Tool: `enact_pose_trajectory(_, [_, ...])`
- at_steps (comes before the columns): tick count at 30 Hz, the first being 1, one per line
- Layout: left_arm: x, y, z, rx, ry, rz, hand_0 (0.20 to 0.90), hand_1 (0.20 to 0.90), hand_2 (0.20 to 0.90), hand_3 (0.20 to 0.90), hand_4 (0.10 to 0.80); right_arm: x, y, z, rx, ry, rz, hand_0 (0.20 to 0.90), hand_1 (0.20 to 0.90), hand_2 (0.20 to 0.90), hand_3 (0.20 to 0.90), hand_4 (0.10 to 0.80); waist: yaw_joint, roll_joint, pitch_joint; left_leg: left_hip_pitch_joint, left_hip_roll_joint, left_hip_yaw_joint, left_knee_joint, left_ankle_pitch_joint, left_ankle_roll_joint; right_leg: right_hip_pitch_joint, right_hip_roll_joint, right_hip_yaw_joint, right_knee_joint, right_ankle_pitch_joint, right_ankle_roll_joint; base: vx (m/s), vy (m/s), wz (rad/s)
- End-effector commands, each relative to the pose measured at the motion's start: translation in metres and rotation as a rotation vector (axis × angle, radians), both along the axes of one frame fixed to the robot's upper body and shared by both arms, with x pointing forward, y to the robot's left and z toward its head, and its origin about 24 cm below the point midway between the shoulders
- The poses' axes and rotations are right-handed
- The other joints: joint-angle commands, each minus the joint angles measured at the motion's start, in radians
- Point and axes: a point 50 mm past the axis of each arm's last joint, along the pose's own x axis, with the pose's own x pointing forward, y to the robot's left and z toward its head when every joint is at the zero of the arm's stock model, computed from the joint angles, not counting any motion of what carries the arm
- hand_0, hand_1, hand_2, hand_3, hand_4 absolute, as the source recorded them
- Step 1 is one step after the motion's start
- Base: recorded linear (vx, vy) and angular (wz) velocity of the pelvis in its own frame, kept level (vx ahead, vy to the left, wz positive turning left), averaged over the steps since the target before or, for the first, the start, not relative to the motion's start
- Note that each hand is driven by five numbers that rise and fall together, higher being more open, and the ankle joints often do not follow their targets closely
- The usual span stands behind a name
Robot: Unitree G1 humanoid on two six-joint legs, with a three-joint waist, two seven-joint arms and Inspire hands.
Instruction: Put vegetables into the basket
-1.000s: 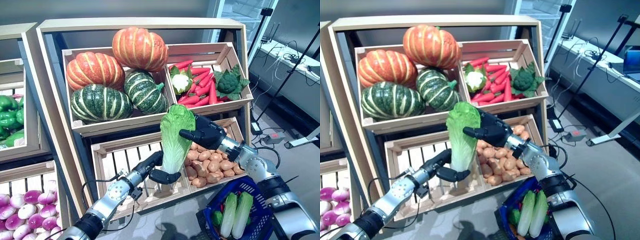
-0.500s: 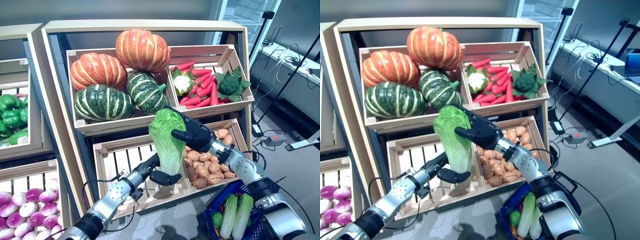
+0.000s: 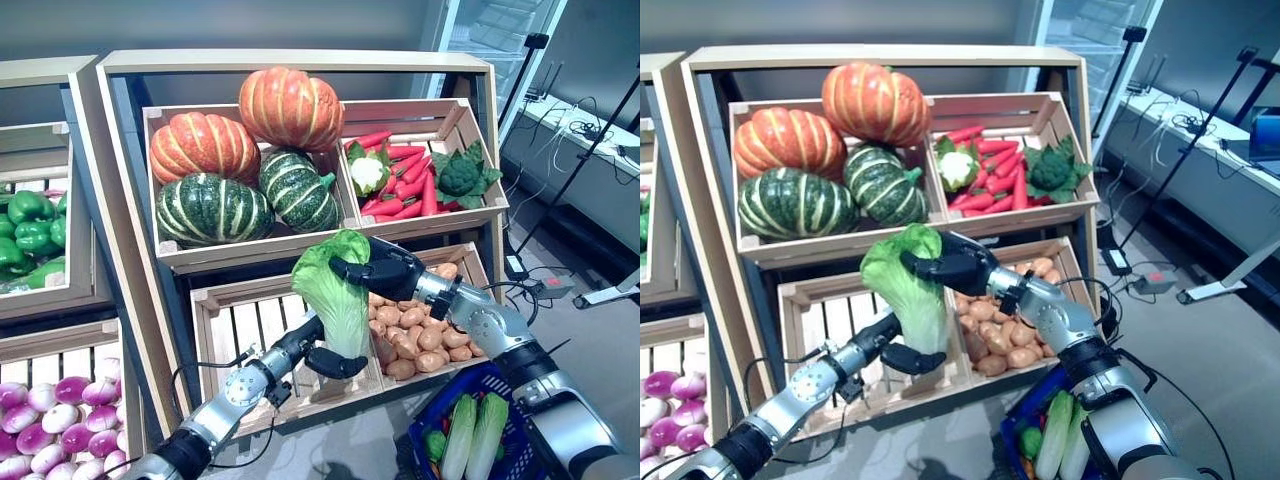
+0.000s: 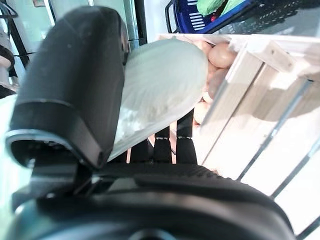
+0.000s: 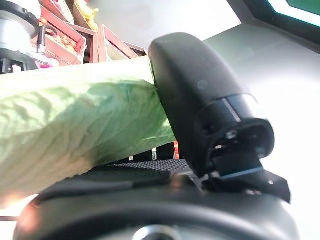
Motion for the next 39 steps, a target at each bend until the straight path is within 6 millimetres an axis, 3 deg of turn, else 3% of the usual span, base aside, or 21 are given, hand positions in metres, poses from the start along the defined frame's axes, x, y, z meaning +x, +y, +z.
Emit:
enact_pose_trajectory(1, [0.041,-0.044,0.091,-0.216,-0.404,-0.122,0.3,0.3,0.3,0.3,0.4,-0.004,0.037,0.013,-0.009,-0.066,0.162,0.3,0.3,0.3,0.3,0.4,0.006,0.005,-0.044,0.008,-0.021,0.004,0.0,-0.075,0.024,-0.067,0.026,0.006,0.03,0.052,-0.07,0.0,0.0,0.0])
enact_pose_trajectory(11, [0.042,-0.032,0.081,-0.211,-0.371,-0.04,0.3,0.3,0.3,0.3,0.4,-0.001,0.02,0.016,0.018,-0.092,0.07,0.3,0.3,0.3,0.3,0.4,-0.003,0.007,-0.041,0.014,-0.016,0.017,0.0,-0.076,0.022,-0.066,0.028,0.014,0.028,0.053,-0.068,0.0,0.0,0.0])
enact_pose_trajectory(12, [0.043,-0.028,0.079,-0.213,-0.366,-0.006,0.359,0.359,0.359,0.359,0.439,-0.001,0.017,0.016,0.024,-0.096,0.053,0.3,0.3,0.3,0.3,0.4,-0.004,0.007,-0.041,0.014,-0.016,0.019,0.0,-0.076,0.021,-0.066,0.028,0.015,0.027,0.054,-0.068,0.0,0.0,0.0])
enact_pose_trajectory(13, [0.043,-0.024,0.077,-0.216,-0.358,0.019,0.556,0.556,0.556,0.556,0.571,0.0,0.013,0.017,0.027,-0.1,0.037,0.3,0.3,0.3,0.3,0.4,-0.005,0.006,-0.041,0.015,-0.015,0.021,0.0,-0.076,0.021,-0.066,0.028,0.016,0.025,0.056,-0.067,0.0,0.0,0.0])
enact_pose_trajectory(14, [0.043,-0.023,0.077,-0.217,-0.351,0.021,0.648,0.648,0.648,0.648,0.632,0.0,0.012,0.017,0.028,-0.102,0.032,0.3,0.3,0.3,0.3,0.4,-0.005,0.006,-0.041,0.015,-0.015,0.021,0.0,-0.076,0.021,-0.065,0.028,0.016,0.025,0.056,-0.067,0.0,0.0,0.0])
enact_pose_trajectory(15, [0.042,-0.019,0.073,-0.22,-0.342,0.045,0.9,0.9,0.9,0.9,0.8,0.0,0.007,0.018,0.033,-0.108,0.017,0.3,0.3,0.3,0.3,0.4,-0.007,0.006,-0.042,0.015,-0.014,0.024,0.0,-0.076,0.02,-0.066,0.028,0.018,0.025,0.056,-0.068,0.0,0.0,0.0])
enact_pose_trajectory(20, [0.041,0.0,0.061,-0.22,-0.283,0.137,0.9,0.9,0.9,0.9,0.8,-0.003,-0.018,0.02,0.042,-0.128,-0.071,0.3,0.3,0.3,0.3,0.4,-0.017,0.006,-0.039,0.017,-0.012,0.037,0.0,-0.075,0.021,-0.072,0.029,0.026,0.026,0.061,-0.066,0.001,0.005,-0.02])
enact_pose_trajectory(33, [0.023,0.068,0.034,-0.126,-0.199,0.405,0.9,0.9,0.9,0.9,0.8,-0.036,-0.121,-0.012,-0.122,-0.094,-0.389,0.3,0.3,0.3,0.3,0.4,-0.051,0.001,-0.025,0.016,-0.001,0.075,0.0,-0.071,0.022,-0.088,0.032,0.053,0.021,0.079,-0.059,0.004,0.004,-0.08])
enact_pose_trajectory(36, [0.016,0.091,0.026,-0.185,-0.128,0.53,0.9,0.9,0.9,0.9,0.8,-0.049,-0.147,-0.017,-0.139,-0.108,-0.502,0.3,0.3,0.3,0.3,0.4,-0.065,0.003,-0.023,0.017,0.002,0.086,0.0,-0.069,0.02,-0.092,0.033,0.062,0.021,0.082,-0.058,0.016,-0.01,-0.11])
enact_pose_trajectory(39, [0.007,0.101,0.012,-0.241,-0.064,0.614,0.9,0.9,0.9,0.9,0.8,-0.058,-0.162,-0.016,-0.122,-0.152,-0.596,0.3,0.3,0.3,0.3,0.4,-0.077,0.008,-0.024,0.017,0.005,0.094,0.0,-0.07,0.02,-0.095,0.035,0.072,0.02,0.083,-0.059,0.024,-0.022,-0.07])
